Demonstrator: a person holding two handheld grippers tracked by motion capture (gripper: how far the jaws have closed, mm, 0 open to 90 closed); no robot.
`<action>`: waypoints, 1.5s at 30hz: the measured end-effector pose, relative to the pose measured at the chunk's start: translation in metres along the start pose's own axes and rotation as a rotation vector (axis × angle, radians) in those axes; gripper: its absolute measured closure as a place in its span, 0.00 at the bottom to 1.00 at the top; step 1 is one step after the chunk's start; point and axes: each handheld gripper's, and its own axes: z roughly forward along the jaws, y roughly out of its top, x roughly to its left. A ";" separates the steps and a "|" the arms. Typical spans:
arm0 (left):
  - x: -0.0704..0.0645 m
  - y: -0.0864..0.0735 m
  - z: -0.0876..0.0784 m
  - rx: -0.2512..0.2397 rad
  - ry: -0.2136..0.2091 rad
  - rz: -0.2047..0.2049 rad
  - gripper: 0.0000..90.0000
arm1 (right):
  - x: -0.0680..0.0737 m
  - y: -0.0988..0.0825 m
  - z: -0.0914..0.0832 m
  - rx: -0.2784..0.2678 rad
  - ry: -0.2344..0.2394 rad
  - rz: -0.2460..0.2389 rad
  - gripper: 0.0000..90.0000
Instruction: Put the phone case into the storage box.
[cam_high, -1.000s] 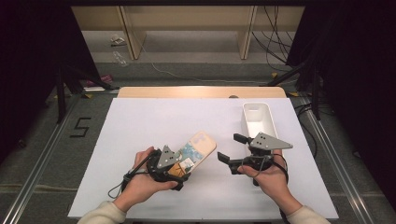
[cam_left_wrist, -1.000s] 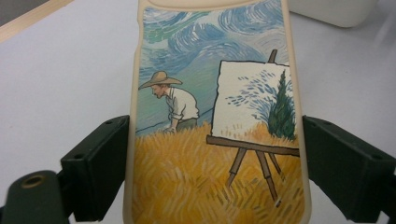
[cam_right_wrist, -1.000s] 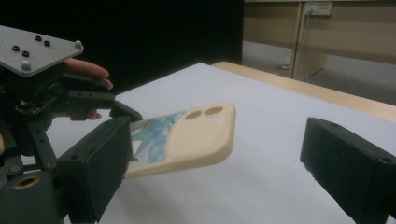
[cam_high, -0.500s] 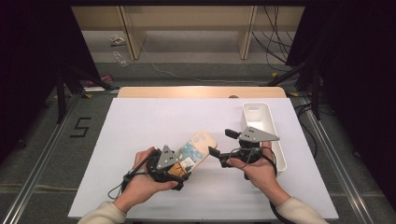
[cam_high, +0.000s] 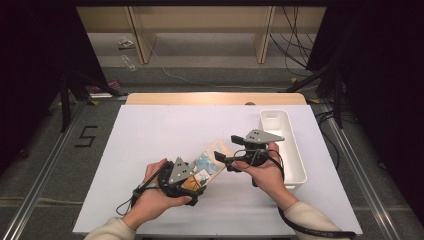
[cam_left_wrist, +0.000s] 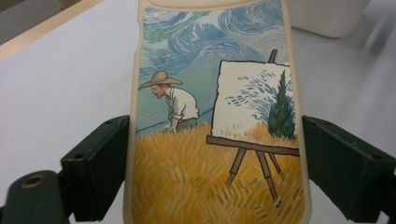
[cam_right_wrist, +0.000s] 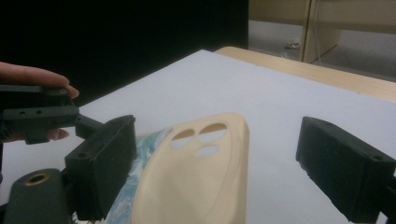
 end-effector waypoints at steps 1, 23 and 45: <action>0.000 0.000 0.000 -0.001 -0.001 0.002 0.13 | 0.000 0.000 0.002 0.002 0.001 0.005 0.15; -0.003 0.001 0.000 -0.007 -0.004 0.022 0.13 | 0.002 0.001 0.024 0.044 0.050 0.055 0.17; -0.004 0.001 0.001 -0.008 -0.010 0.027 0.13 | -0.002 -0.001 0.030 0.076 0.055 0.118 0.26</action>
